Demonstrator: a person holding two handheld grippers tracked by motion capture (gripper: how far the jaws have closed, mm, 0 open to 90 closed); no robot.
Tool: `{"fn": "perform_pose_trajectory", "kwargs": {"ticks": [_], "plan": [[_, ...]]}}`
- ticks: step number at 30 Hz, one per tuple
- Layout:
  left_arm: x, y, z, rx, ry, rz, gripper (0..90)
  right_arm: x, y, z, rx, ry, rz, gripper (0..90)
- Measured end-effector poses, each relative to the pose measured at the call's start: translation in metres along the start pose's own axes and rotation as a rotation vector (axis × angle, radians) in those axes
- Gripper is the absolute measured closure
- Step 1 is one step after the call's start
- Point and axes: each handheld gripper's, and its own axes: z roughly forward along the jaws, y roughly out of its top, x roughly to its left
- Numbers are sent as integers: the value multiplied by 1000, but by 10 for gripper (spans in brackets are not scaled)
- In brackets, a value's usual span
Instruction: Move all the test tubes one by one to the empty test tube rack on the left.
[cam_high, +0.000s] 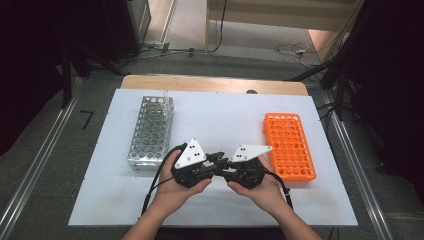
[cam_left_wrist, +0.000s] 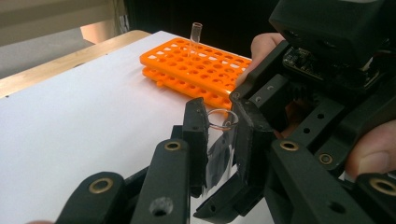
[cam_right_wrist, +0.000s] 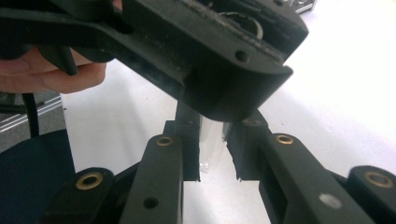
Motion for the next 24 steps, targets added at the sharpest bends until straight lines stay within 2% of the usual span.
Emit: {"fn": "perform_pose_trajectory", "kwargs": {"ticks": [3, 7, 11, 14, 18, 20, 22, 24], "plan": [[2, 0, -1, -10, 12, -13, 751, 0, 0, -1, -2, 11, 5, 669], [8, 1, -5, -26, 26, -31, 751, -1, -1, -2, -13, 18, 8, 535], [14, 1, -9, -39, 23, -50, 751, -3, 0, -7, -25, 21, -1, 390], [18, 2, -11, -44, 31, -56, 751, -5, -2, -9, -24, 13, 5, 257], [25, 4, -13, -48, 46, -66, 751, -9, -5, -15, -32, -24, 10, 124], [29, 5, -16, -51, 54, -70, 751, -12, -6, -19, -42, -16, 16, 49], [33, 6, -18, -60, 61, -80, 751, -18, -9, -23, -54, -8, 35, 1], [37, 8, -21, -61, 76, -79, 751, -22, -12, -28, -66, 5, 43, 0]]}}
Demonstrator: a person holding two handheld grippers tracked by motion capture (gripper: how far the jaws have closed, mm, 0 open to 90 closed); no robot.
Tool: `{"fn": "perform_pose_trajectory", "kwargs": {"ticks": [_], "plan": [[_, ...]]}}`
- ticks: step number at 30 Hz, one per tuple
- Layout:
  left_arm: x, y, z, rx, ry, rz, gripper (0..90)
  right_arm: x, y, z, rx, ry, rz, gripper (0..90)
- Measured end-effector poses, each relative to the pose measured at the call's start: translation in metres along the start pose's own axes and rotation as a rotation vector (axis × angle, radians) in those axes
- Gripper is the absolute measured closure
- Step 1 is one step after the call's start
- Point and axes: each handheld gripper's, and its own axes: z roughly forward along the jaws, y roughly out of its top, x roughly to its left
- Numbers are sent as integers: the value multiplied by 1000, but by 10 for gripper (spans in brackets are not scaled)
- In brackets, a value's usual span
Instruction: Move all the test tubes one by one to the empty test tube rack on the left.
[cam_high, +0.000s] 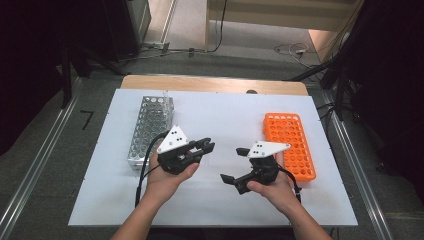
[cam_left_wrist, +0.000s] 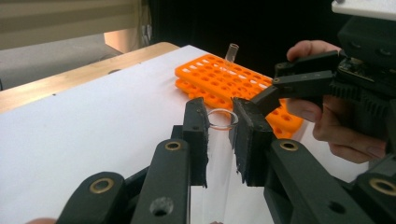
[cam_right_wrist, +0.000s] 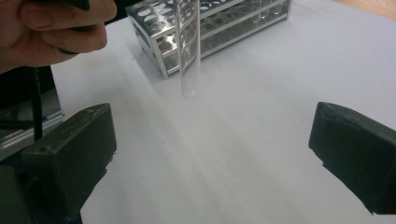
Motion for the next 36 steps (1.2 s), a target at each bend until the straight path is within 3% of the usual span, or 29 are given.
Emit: {"fn": "perform_pose_trajectory", "kwargs": {"ticks": [2, 12, 21, 36], "plan": [[5, 2, -2, -1, 10, 0, 751, -3, -2, -4, -14, 12, 5, 0], [35, 11, -16, -34, 71, -25, 751, -17, -14, -28, -29, -57, 15, 0], [69, 16, -28, -47, 155, -45, 751, -27, -33, -52, -28, -108, 49, 0], [110, 15, -29, -68, 270, -86, 751, -48, -60, -77, -40, -176, 110, 0]]}}
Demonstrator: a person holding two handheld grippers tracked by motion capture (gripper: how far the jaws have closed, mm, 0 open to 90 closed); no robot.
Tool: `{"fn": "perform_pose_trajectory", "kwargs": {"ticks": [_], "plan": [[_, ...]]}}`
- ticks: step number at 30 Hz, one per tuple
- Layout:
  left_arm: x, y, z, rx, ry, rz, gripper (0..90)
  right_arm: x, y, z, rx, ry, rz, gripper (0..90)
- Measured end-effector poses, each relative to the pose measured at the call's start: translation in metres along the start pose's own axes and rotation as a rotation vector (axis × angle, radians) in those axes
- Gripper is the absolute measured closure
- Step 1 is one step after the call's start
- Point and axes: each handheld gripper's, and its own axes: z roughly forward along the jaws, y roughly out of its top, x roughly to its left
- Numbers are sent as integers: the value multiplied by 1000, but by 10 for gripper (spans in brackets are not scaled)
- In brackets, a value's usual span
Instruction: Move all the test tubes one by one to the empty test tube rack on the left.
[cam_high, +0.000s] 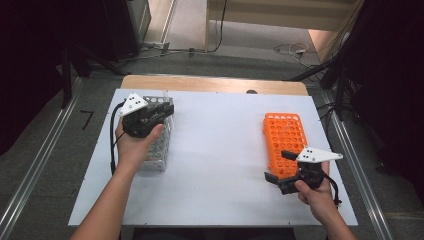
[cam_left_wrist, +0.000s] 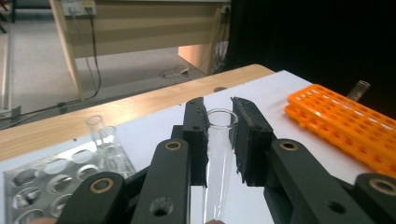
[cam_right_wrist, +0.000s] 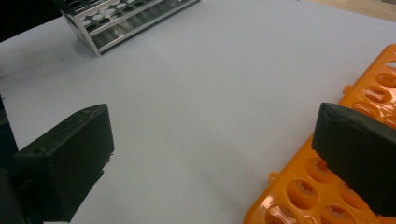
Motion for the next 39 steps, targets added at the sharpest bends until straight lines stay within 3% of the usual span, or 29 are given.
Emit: {"fn": "perform_pose_trajectory", "kwargs": {"ticks": [15, 29, 39], "plan": [[27, 0, 22, -2, 122, -3, 752, -3, -3, 0, 7, -6, 4, 0], [31, -5, 33, 18, 167, 11, 751, -2, -3, 0, 11, -7, 1, 0], [32, -11, 40, 100, 187, 13, 751, -2, -3, 1, 14, -6, 0, 0]]}}
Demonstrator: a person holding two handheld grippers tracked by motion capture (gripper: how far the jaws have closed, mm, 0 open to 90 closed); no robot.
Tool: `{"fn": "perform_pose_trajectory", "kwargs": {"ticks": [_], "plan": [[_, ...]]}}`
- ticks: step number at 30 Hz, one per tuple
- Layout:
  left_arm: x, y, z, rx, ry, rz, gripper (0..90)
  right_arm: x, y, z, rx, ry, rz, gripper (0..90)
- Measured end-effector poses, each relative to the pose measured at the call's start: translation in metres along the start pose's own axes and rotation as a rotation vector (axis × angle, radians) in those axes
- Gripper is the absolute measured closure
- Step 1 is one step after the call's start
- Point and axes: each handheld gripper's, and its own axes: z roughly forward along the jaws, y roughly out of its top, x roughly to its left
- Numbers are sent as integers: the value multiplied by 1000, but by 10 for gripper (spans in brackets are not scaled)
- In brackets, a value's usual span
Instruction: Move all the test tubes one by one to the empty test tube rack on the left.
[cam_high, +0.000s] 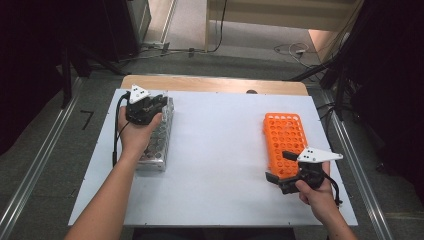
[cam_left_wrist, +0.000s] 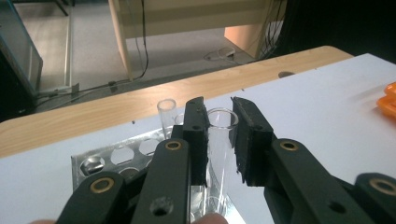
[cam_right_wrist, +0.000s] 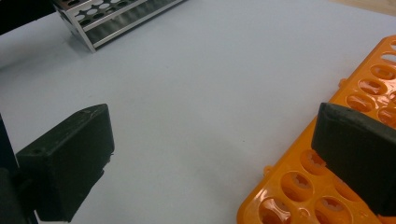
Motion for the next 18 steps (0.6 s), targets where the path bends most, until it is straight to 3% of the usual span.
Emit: {"fn": "perform_pose_trajectory", "kwargs": {"ticks": [8, 18], "plan": [[-1, -6, 1, 50, -2, -15, 748, -1, 0, 0, 0, 0, 0, 0], [-2, -10, 3, 98, -3, 2, 744, -1, 0, 0, 0, 1, 0, 0]]}}
